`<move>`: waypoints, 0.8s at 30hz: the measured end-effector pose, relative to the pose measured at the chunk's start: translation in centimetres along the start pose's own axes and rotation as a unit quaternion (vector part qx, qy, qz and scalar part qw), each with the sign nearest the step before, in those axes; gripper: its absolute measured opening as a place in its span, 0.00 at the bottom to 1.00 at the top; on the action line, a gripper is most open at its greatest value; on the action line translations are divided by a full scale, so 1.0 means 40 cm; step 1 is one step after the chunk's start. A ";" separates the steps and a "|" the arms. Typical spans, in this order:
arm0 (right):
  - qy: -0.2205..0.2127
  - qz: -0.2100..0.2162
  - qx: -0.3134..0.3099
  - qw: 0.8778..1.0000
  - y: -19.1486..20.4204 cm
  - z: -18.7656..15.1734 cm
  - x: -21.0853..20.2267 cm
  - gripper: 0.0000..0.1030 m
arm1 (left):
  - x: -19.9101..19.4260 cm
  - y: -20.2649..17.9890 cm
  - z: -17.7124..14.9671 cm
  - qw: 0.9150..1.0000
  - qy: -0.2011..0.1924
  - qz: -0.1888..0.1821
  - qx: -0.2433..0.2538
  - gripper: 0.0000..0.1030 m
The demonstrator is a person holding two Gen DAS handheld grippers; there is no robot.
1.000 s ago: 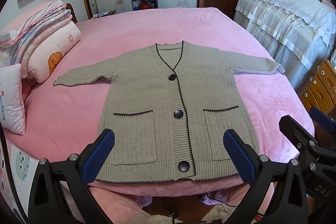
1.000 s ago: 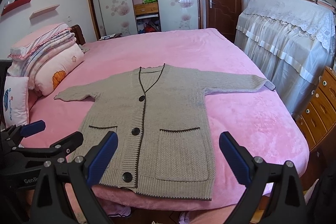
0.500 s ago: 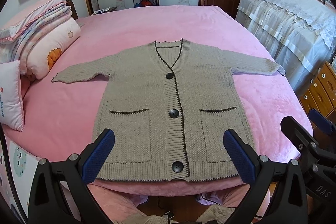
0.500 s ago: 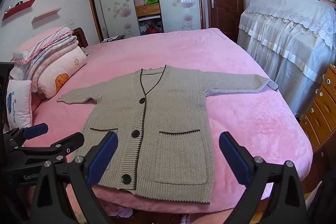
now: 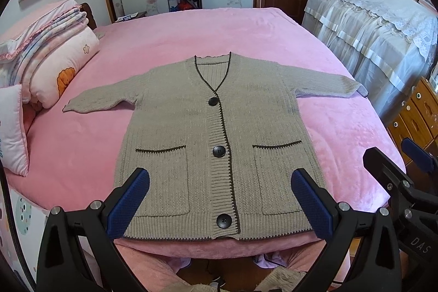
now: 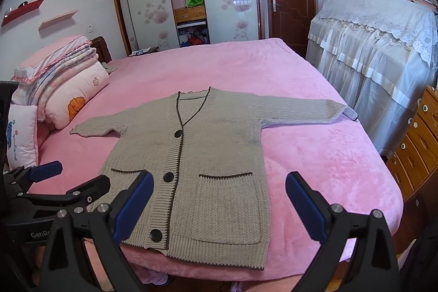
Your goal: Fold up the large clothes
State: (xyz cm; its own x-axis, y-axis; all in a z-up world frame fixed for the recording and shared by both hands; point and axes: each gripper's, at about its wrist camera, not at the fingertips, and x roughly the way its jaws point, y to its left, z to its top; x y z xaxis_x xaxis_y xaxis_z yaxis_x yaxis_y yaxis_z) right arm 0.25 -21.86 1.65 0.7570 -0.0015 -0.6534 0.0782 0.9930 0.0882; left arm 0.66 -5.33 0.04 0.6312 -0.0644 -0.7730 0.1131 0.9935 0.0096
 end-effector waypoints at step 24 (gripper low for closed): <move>0.007 -0.055 -0.020 0.998 0.102 0.016 0.026 0.95 | 0.020 0.143 -0.012 0.999 -0.025 -0.018 -0.028 1.00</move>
State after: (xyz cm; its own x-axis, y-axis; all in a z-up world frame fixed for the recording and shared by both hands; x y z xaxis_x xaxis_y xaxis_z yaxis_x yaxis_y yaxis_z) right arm 1.78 -17.87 1.81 0.7354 -0.1099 -0.6687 0.1351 0.9907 -0.0143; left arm 1.45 0.34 -0.84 0.6659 -0.1030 -0.7389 0.0933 0.9941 -0.0546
